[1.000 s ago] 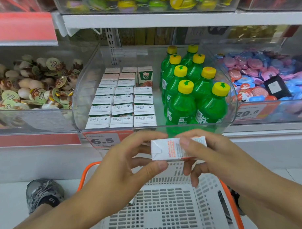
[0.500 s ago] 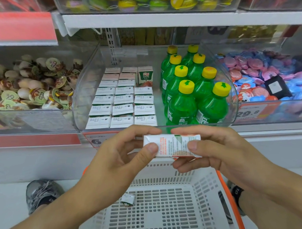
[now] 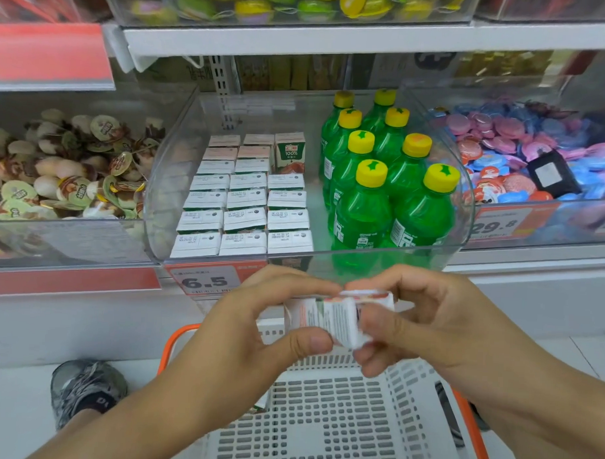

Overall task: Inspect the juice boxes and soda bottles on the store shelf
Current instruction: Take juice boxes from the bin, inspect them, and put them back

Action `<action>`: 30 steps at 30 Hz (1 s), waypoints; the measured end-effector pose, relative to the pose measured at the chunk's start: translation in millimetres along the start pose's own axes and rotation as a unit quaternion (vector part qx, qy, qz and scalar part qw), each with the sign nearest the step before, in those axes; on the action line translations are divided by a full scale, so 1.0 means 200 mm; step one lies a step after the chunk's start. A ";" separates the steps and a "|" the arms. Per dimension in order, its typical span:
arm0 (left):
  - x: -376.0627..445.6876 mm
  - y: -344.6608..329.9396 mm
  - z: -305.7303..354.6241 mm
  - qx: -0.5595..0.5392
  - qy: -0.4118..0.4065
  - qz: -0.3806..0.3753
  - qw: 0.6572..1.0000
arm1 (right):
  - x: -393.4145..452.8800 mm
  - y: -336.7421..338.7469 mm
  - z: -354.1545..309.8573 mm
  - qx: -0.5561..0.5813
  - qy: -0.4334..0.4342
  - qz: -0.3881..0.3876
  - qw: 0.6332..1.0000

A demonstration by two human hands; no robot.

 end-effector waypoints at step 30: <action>-0.03 -0.04 0.02 -0.259 0.038 0.077 0.962 | 0.01 0.02 0.00 -0.233 0.076 -0.039 0.969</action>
Point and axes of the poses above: each hand's wrist, its own x-axis towards the middle knuckle, its own y-axis out of the back of the hand, z = x × y, the point moved 6 cm from there along x, towards the middle knuckle, and after that the axes turned 3 degrees about x, right-handed, at the moved point
